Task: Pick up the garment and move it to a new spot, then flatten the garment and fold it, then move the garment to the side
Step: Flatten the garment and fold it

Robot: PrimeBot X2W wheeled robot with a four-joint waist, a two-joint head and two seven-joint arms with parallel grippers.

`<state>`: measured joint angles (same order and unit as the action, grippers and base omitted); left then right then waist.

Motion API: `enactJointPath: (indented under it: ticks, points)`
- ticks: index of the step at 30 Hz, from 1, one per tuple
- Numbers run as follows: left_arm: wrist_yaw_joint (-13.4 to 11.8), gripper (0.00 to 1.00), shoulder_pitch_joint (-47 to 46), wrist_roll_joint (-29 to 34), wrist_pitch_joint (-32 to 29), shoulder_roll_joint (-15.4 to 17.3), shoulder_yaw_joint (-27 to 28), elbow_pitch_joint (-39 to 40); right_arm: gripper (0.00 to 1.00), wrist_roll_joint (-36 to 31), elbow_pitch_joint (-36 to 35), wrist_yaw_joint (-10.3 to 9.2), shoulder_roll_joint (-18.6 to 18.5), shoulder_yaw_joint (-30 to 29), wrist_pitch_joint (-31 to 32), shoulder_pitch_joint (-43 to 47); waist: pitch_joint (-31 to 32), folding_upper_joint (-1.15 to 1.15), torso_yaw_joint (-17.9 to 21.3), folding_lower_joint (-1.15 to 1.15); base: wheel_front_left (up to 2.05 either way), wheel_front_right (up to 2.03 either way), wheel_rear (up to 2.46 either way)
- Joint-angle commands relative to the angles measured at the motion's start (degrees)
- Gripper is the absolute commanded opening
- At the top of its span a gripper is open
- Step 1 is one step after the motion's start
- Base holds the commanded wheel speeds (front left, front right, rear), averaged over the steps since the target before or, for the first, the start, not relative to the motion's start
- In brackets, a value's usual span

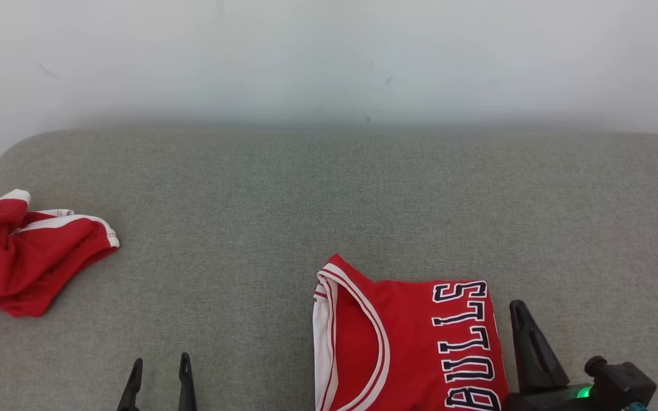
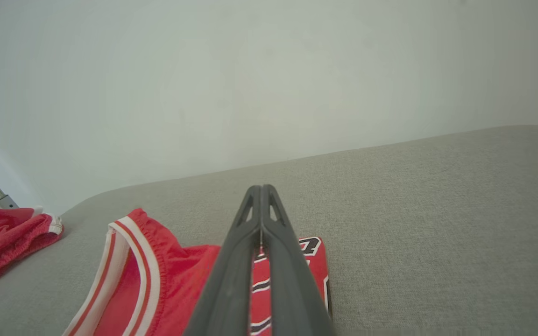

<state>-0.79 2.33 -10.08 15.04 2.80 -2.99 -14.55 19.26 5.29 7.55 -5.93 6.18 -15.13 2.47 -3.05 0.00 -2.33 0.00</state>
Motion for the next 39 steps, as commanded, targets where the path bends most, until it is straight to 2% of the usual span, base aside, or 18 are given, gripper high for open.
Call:
enactJointPath:
  ticks: [1, 9, 18, 26, 27, 28, 33, 36, 39]
  points:
    - [-0.17, 1.0, 0.16, 0.08, 0.13, 0.15, 0.21, 0.39, 0.0, -0.73, 1.64, -0.13, 0.45, 0.01, -0.05, -0.52, -0.54, 0.0, 0.26, 0.0, 0.0, 0.0, 0.0]
    - [-0.01, 1.0, -1.37, 0.65, 0.13, 0.14, -0.64, 0.78, 0.0, -3.4, 11.83, -0.13, 1.24, 0.92, -0.06, -5.46, -1.8, 0.0, -0.61, 0.0, 0.0, 0.0, 0.0]
    - [0.18, 1.0, -1.2, 1.04, 0.13, 0.14, -0.56, 0.69, 0.0, -4.05, 20.54, -0.13, 2.68, 3.93, -0.06, -6.07, -2.0, 0.0, -2.14, 0.0, 0.0, 0.0, 0.0]
    - [0.33, 1.0, -1.34, 1.41, 0.13, 0.14, -0.71, 0.93, 0.0, -2.67, 23.42, -0.13, 2.99, 12.95, -0.06, -6.86, -2.28, 0.0, -3.02, 0.0, 0.0, 0.0, 0.0]
    - [0.35, 1.0, -1.43, 1.45, 0.13, 0.15, -0.79, 0.86, 0.0, -1.62, 24.18, -0.13, 3.03, 16.16, -0.07, -7.19, -2.26, 0.0, -3.28, 0.0, 0.0, 0.0, 0.0]
    - [0.35, 1.0, -1.43, 1.45, 0.13, 0.15, -0.79, 0.86, 0.0, -1.62, 24.18, -0.13, 3.03, 16.16, -0.07, -7.19, -2.26, 0.0, -3.28, 0.0, 0.0, 0.0, 0.0]
    - [0.28, 1.0, -1.52, 1.28, 0.13, 0.13, -1.1, 0.57, 0.0, 0.97, 24.89, -0.13, 2.9, 24.99, -0.06, -8.41, -1.93, 0.0, -3.85, 0.0, 0.0, 0.0, 0.0]
    - [0.12, 1.0, -1.25, 1.13, 0.13, 0.14, -1.13, 0.58, 0.0, 2.16, 24.09, -0.13, 2.97, 26.52, -0.07, -9.31, -1.75, 0.0, -3.95, 0.0, 0.0, 0.0, 0.0]
    - [-0.06, 1.0, -0.91, 1.02, 0.13, 0.14, -1.06, 0.79, 0.0, 2.3, 21.19, -0.13, 2.98, 25.11, -0.07, -9.54, -1.65, 0.0, -3.9, 0.0, 0.0, 0.0, 0.0]
